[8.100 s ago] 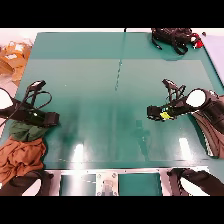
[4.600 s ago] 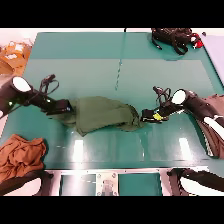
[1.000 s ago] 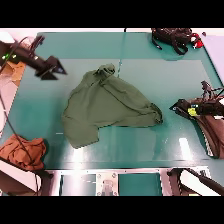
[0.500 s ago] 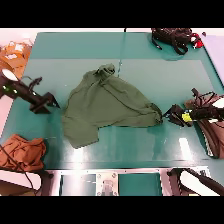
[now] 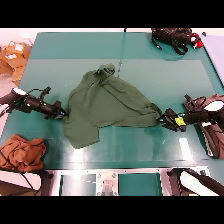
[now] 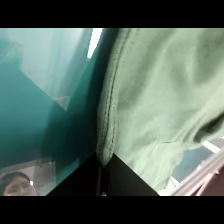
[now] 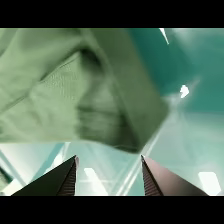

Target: Fold the shirts.

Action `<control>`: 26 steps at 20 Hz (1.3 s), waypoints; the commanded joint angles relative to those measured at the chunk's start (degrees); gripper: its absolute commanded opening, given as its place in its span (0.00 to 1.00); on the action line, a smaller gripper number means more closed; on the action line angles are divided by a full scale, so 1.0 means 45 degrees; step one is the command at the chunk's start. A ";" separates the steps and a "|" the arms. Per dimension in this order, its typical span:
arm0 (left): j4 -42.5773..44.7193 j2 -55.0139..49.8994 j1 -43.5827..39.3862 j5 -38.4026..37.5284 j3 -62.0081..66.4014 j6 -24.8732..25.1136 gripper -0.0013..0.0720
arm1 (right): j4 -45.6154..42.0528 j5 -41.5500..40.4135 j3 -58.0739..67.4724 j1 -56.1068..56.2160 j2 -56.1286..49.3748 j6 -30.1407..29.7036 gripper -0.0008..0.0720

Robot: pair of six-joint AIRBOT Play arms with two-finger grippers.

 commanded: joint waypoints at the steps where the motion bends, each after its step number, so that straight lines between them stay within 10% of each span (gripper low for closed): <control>1: -0.0578 0.0024 -0.0039 -0.0826 -0.0136 0.0466 0.05 | 0.0423 -0.0957 -0.0068 0.0772 0.0000 0.0845 0.64; 26: -0.0423 0.0024 -0.0039 -0.1297 -0.0165 0.0913 0.05 | 0.0903 -0.2312 0.0068 -0.2084 -0.0015 0.1064 0.65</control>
